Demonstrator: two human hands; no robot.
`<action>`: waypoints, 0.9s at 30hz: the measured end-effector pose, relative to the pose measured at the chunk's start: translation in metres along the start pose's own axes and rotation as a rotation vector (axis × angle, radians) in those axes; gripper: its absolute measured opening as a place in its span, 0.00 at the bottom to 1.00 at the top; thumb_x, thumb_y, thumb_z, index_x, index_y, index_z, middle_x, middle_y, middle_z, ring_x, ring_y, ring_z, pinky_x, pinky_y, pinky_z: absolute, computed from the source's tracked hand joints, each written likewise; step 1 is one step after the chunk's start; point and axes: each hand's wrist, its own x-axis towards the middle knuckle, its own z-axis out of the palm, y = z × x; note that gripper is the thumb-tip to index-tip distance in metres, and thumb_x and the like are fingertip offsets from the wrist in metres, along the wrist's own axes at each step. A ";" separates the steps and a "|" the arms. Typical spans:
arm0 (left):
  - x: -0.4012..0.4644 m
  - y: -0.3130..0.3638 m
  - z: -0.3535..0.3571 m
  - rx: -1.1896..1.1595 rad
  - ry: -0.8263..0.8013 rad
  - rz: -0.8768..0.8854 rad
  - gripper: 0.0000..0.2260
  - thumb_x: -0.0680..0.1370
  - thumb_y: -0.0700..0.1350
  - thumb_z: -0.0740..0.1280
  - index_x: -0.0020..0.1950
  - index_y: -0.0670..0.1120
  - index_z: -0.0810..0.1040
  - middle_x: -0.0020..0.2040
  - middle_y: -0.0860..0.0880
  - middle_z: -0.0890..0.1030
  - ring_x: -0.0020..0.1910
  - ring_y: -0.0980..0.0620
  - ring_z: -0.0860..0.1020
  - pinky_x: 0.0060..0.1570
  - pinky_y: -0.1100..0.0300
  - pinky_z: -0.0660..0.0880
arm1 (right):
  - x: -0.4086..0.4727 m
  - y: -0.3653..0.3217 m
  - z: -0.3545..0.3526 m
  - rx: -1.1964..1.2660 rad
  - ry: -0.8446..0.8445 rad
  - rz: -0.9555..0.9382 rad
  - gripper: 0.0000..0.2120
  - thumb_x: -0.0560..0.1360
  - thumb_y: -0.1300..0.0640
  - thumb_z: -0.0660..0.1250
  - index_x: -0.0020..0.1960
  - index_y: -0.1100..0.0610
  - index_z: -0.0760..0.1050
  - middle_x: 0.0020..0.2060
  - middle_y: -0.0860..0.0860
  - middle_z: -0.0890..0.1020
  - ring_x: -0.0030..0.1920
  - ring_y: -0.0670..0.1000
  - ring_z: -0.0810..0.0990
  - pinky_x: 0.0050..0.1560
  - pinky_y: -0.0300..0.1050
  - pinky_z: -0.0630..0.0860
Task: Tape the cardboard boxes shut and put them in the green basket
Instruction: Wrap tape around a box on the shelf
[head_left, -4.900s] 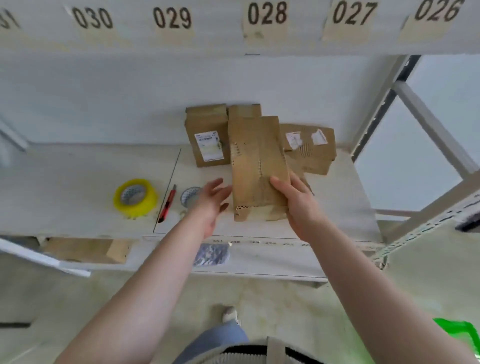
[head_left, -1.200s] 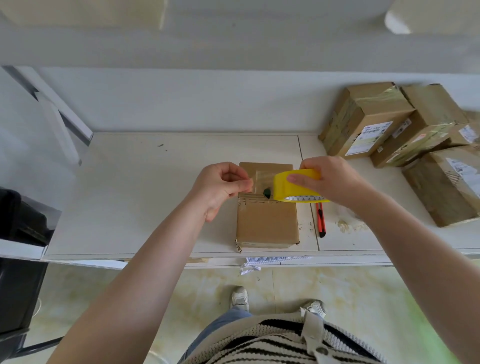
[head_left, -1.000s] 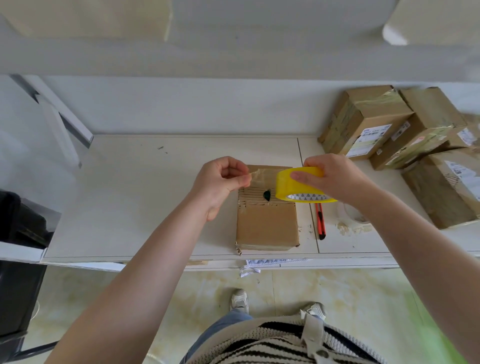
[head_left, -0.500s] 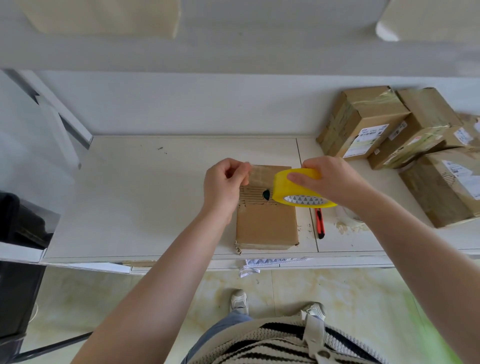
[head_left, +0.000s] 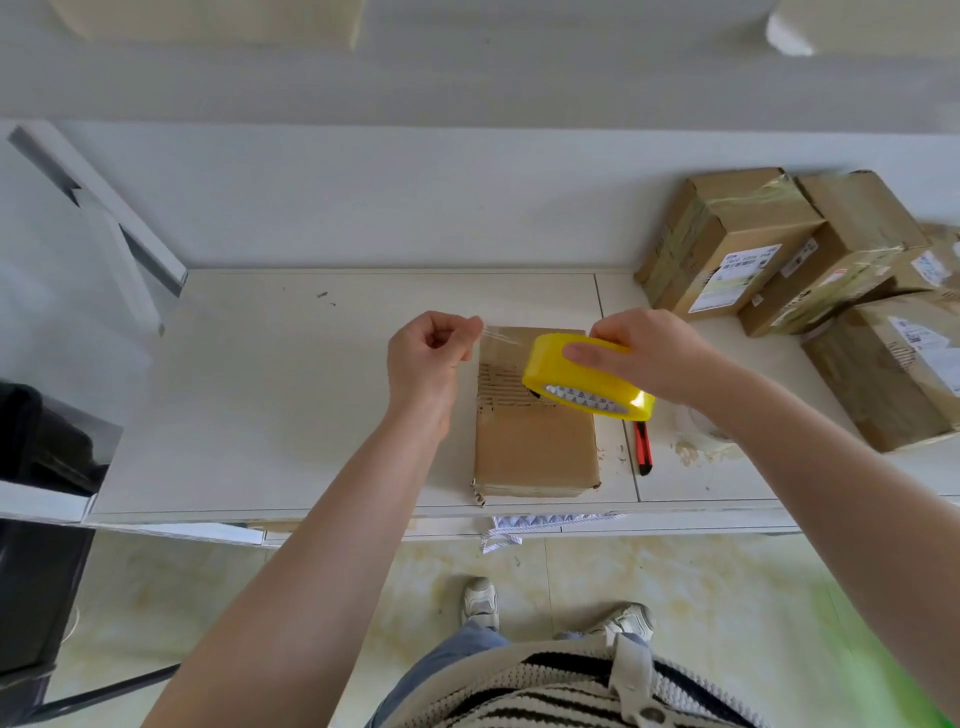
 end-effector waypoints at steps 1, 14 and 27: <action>0.002 -0.003 -0.002 -0.016 0.027 -0.015 0.09 0.74 0.40 0.73 0.36 0.45 0.77 0.25 0.57 0.74 0.27 0.59 0.71 0.37 0.68 0.72 | 0.001 0.000 -0.004 -0.021 -0.012 -0.001 0.32 0.72 0.29 0.58 0.39 0.59 0.77 0.30 0.54 0.75 0.31 0.51 0.73 0.32 0.44 0.65; 0.008 -0.075 0.001 0.027 0.126 -0.145 0.09 0.76 0.40 0.72 0.37 0.44 0.75 0.30 0.51 0.74 0.25 0.62 0.70 0.32 0.71 0.68 | 0.012 -0.004 0.005 -0.246 -0.036 0.145 0.33 0.68 0.24 0.58 0.35 0.56 0.74 0.28 0.50 0.75 0.31 0.49 0.74 0.29 0.42 0.63; 0.013 -0.102 0.011 -0.066 0.040 -0.364 0.07 0.79 0.45 0.68 0.42 0.44 0.77 0.39 0.47 0.80 0.38 0.50 0.77 0.44 0.57 0.76 | 0.018 -0.013 0.011 -0.296 -0.055 0.152 0.32 0.70 0.25 0.58 0.35 0.55 0.73 0.28 0.49 0.75 0.32 0.48 0.75 0.29 0.41 0.65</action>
